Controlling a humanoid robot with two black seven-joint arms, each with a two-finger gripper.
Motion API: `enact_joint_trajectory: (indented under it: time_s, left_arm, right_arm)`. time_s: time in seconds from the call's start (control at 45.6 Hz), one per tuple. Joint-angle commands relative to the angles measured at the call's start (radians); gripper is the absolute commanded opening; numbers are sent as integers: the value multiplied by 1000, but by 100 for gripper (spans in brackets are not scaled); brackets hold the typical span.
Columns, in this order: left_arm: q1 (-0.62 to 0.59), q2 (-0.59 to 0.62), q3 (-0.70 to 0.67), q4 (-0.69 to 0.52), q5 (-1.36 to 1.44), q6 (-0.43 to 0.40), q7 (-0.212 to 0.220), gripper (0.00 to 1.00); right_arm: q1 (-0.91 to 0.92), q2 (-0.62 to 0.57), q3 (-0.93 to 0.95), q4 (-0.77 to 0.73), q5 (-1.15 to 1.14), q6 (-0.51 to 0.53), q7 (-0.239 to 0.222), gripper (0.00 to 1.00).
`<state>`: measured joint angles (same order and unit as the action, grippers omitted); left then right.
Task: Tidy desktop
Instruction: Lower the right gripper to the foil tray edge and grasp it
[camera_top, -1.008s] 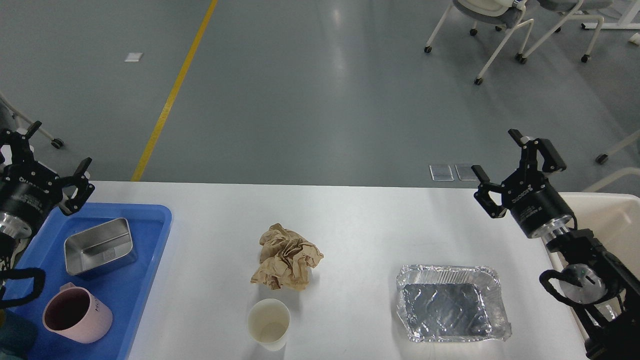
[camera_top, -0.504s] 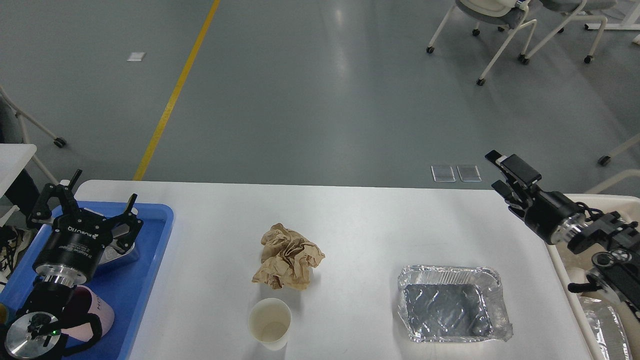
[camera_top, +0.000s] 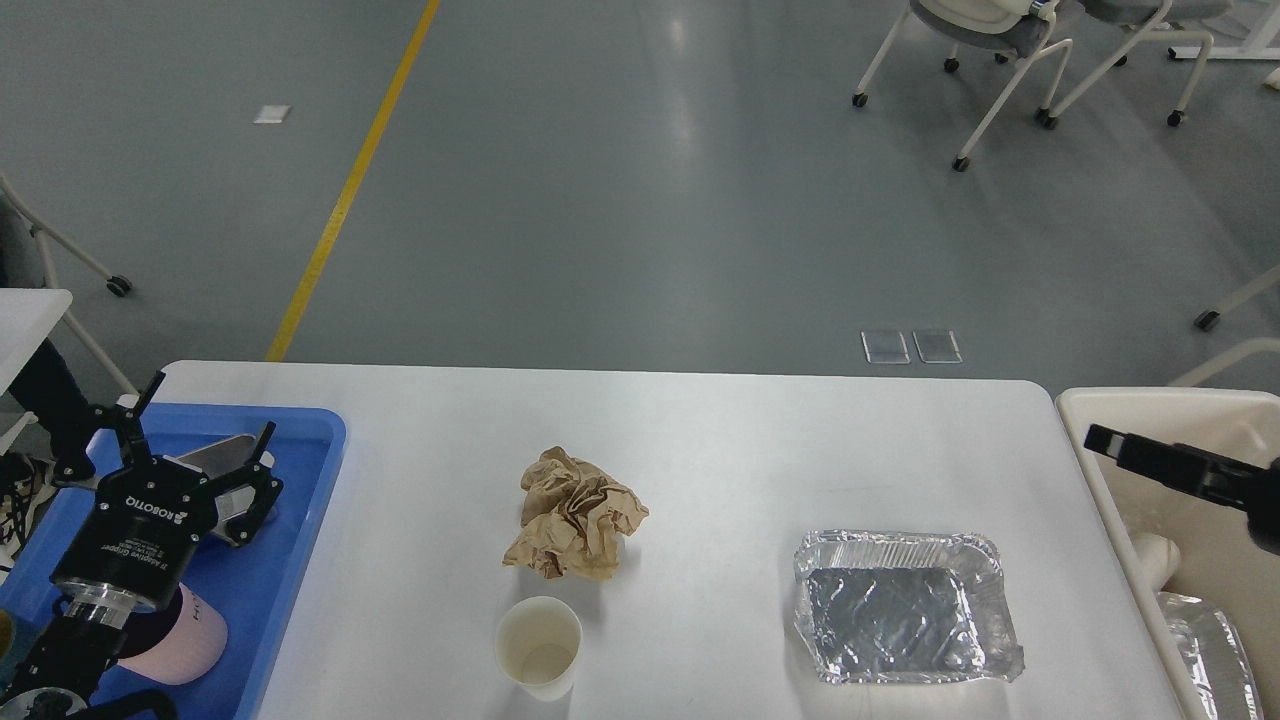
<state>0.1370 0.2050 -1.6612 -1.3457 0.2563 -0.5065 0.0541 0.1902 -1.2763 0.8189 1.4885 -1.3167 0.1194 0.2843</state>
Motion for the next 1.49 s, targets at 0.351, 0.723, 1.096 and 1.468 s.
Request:
enact_joint_trajectory:
  time_s: [0.351,0.723,1.096,1.468]
  left_arm:
    - [-39,-9,15,111,-8,114,13,97]
    - [-51,-4,90,111,-2,224,7,97]
    - [-79,-6,103,120,1,308,13,97]
    - [-100,-12,158,125,0,330,16,97]
  right_arm:
    - [6,-386,-115,159,-59,52,3,100]
    - [8,-252,-116,124,-59,131,-135,100]
    - [29,109,-119,-13,-61,154,-260,100]
    - [169,304,-273,-175,-122,174,-263,100]
